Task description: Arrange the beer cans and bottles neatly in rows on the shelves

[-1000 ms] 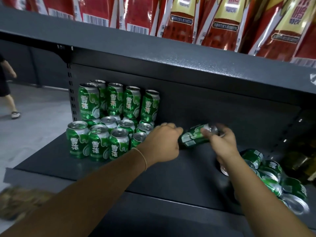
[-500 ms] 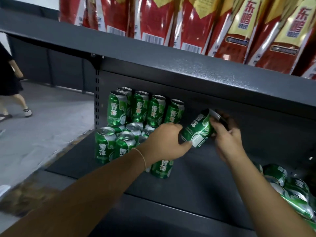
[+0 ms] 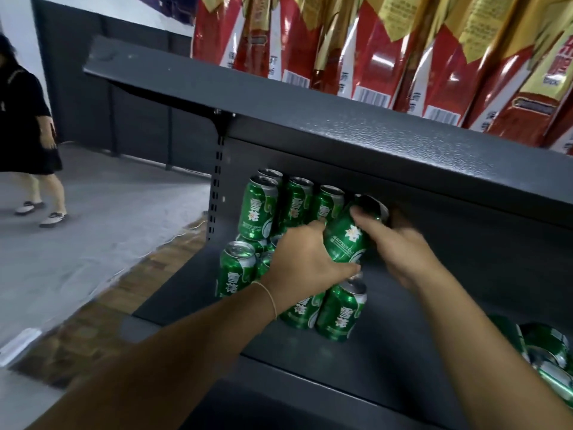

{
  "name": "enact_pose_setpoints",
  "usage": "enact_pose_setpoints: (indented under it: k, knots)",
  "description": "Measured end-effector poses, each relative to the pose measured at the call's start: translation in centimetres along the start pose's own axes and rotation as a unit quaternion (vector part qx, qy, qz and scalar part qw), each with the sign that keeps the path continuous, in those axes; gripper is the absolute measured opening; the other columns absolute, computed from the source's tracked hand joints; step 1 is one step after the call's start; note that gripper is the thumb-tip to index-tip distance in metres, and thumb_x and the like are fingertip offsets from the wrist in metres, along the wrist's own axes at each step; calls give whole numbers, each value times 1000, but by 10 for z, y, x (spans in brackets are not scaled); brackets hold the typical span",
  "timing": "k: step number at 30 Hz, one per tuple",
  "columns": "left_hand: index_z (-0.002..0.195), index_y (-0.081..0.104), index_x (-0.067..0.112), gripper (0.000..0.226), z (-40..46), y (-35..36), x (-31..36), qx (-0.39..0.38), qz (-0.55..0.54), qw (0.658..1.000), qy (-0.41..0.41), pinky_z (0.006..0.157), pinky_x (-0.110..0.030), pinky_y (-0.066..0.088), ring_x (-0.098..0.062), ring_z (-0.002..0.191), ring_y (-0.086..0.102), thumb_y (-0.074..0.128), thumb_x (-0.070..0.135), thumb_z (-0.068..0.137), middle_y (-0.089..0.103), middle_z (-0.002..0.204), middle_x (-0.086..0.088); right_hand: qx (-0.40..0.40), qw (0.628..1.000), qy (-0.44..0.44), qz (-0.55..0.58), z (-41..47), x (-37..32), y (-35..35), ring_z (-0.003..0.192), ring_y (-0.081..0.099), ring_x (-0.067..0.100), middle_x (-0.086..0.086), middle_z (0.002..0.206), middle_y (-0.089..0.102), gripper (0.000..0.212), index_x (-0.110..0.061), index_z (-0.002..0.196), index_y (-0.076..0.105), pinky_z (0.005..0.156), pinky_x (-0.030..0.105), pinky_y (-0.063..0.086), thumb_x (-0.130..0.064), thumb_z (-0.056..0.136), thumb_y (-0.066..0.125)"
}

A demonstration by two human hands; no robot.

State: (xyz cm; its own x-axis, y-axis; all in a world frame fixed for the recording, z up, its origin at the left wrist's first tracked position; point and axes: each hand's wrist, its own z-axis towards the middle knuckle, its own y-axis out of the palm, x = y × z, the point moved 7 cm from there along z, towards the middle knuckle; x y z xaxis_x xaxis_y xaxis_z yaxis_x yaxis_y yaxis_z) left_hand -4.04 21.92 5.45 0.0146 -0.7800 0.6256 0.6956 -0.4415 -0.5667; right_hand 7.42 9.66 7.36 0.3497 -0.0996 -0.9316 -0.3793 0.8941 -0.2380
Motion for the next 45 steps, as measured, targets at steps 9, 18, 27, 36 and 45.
enact_pose_setpoints:
  k: [9,18,27,36,45]
  knots:
    - [136,48,10,92,2,-17,-43,-3,23,1000,-3,96,-33,49,-23,115,56,76,63,66,61,121,-8,-13,999,20,43,10,-12,49,98,72,24,6,118,69,82,-29,120,61,88,45,58,-39,45,91]
    - [73,57,8,44,-21,-37,-70,-40,126,988,86,67,-37,53,-22,70,54,25,38,81,57,75,-4,82,993,-38,-80,18,-27,81,112,53,12,-3,127,58,82,-21,138,49,95,25,47,-30,68,90]
    - [112,66,11,72,-24,-12,-79,-174,200,944,195,97,-37,48,-21,110,59,14,48,79,68,113,-4,84,986,-50,-139,24,-15,100,115,49,12,0,138,53,77,-21,140,47,92,20,40,-31,74,86]
    - [113,67,16,59,-17,-11,-88,-193,201,944,176,85,-38,54,-22,105,63,27,46,83,69,109,-4,79,989,-34,-116,26,-7,105,123,52,20,-1,136,54,77,-22,145,42,96,28,46,-30,80,82]
    - [107,69,16,52,-17,-13,-83,-196,204,942,181,83,-38,54,-24,101,64,32,43,82,70,104,-4,62,989,-37,-130,23,-3,111,111,39,8,-11,119,41,71,-23,145,40,91,23,38,-25,84,77]
